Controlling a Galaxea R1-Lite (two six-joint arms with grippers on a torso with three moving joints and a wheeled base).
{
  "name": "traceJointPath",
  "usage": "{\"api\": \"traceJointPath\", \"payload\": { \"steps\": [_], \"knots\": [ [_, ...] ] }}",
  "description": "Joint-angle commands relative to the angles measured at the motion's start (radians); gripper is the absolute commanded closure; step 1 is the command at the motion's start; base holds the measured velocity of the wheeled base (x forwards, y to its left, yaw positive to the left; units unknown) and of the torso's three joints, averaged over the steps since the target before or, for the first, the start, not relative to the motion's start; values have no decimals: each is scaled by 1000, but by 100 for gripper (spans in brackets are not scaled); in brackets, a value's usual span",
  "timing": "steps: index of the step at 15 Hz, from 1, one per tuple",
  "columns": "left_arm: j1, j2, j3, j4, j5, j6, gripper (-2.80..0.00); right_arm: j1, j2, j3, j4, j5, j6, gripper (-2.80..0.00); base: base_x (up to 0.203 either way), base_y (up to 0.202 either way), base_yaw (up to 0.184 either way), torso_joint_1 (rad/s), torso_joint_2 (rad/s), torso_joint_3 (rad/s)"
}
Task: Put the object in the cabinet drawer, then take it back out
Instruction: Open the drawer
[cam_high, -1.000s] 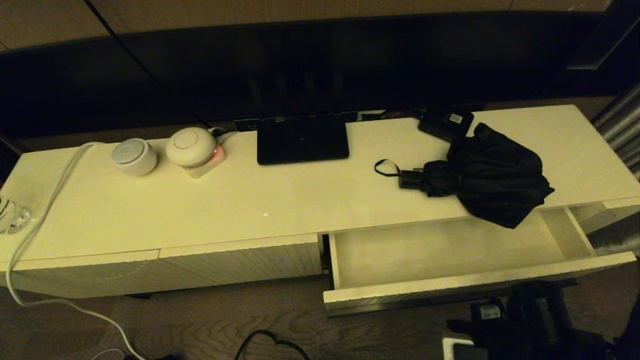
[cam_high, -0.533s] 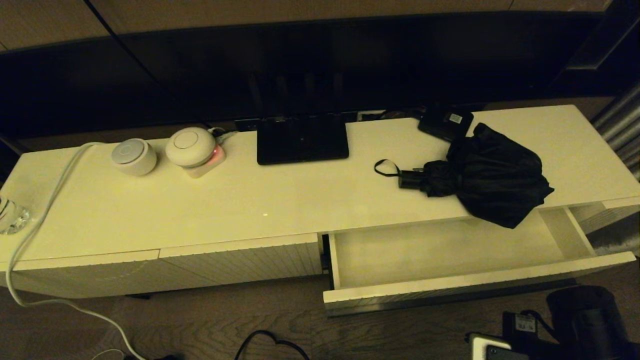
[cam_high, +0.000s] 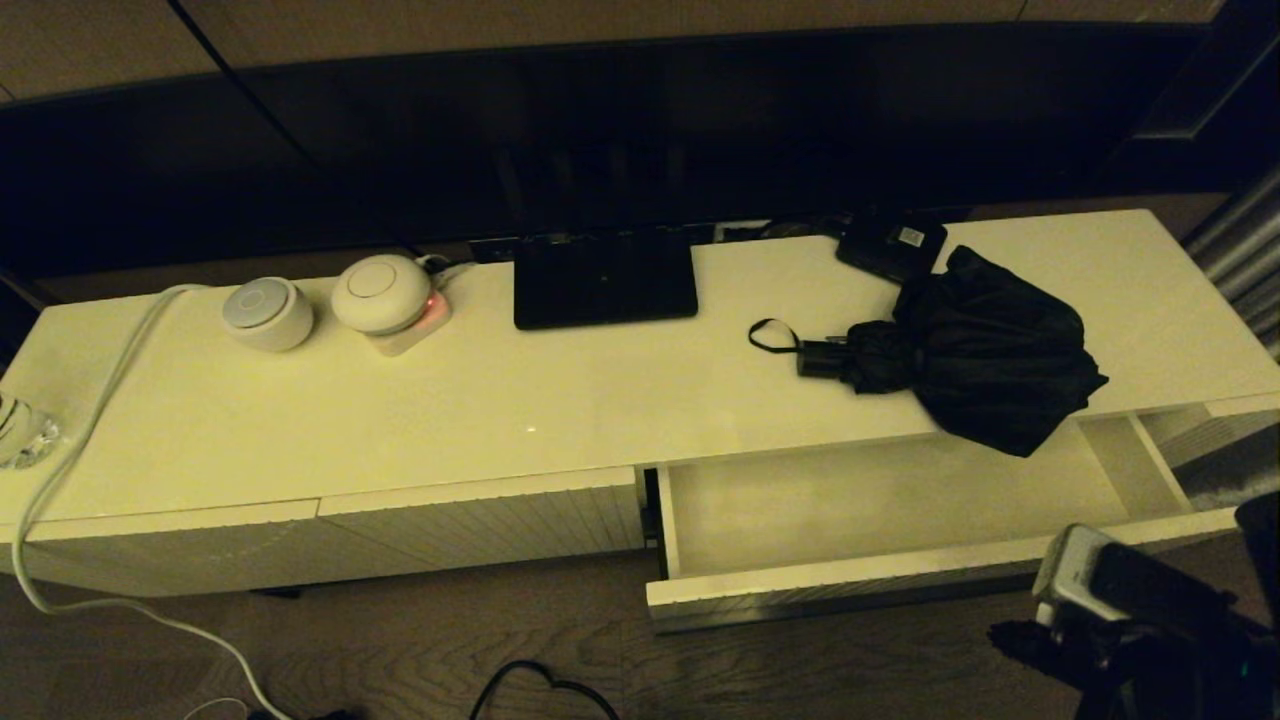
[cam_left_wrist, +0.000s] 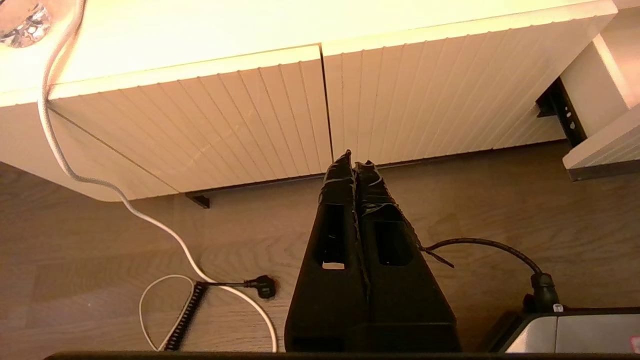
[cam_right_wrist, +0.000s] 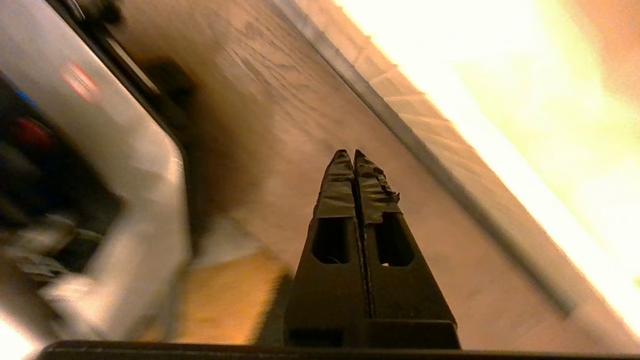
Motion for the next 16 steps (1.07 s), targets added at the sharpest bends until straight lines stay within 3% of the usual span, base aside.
{"api": "traceJointPath", "payload": {
  "steps": [1, 3, 8, 13, 16],
  "knots": [
    [0, 0, 3, 0, 0, 0, 0, -6, -81, -167, 281, -1, 166, 0, 0, 0, 0, 0, 0, 0],
    [0, 0, 3, 0, 0, 0, 0, -12, -33, -211, 344, -2, 304, 0, 0, 0, 0, 0, 0, 0],
    [0, 0, 3, 0, 0, 0, 0, -53, 153, -268, 305, -4, 580, 0, 0, 0, 0, 0, 0, 0],
    [0, 0, 3, 0, 0, 0, 0, -97, 249, -281, 195, -6, 684, 0, 0, 0, 0, 0, 0, 0],
    [0, 0, 3, 0, 0, 0, 0, -108, 284, -290, 169, -71, 687, 0, 0, 0, 0, 0, 0, 0]
  ]
}}
